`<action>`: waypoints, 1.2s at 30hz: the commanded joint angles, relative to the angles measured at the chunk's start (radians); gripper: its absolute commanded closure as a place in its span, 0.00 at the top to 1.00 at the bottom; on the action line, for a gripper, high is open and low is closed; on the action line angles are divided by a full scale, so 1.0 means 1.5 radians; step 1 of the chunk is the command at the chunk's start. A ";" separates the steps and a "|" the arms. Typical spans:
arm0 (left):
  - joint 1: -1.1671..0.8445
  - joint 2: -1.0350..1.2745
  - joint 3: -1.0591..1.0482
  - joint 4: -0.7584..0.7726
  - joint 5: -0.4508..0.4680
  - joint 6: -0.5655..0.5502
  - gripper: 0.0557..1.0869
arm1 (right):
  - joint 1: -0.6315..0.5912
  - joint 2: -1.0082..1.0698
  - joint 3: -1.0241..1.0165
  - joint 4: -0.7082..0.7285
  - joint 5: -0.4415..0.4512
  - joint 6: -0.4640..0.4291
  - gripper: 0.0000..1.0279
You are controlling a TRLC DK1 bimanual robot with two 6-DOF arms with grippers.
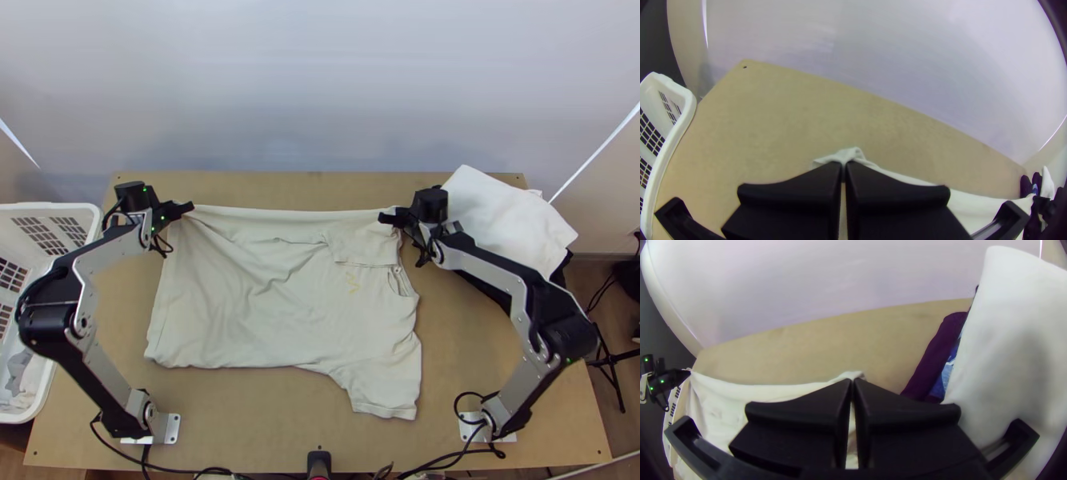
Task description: Fold the t-shirt
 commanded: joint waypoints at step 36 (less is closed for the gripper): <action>0.057 0.006 0.105 -0.290 0.109 0.087 0.04 | 0.042 -0.043 0.091 -0.297 0.023 0.086 0.03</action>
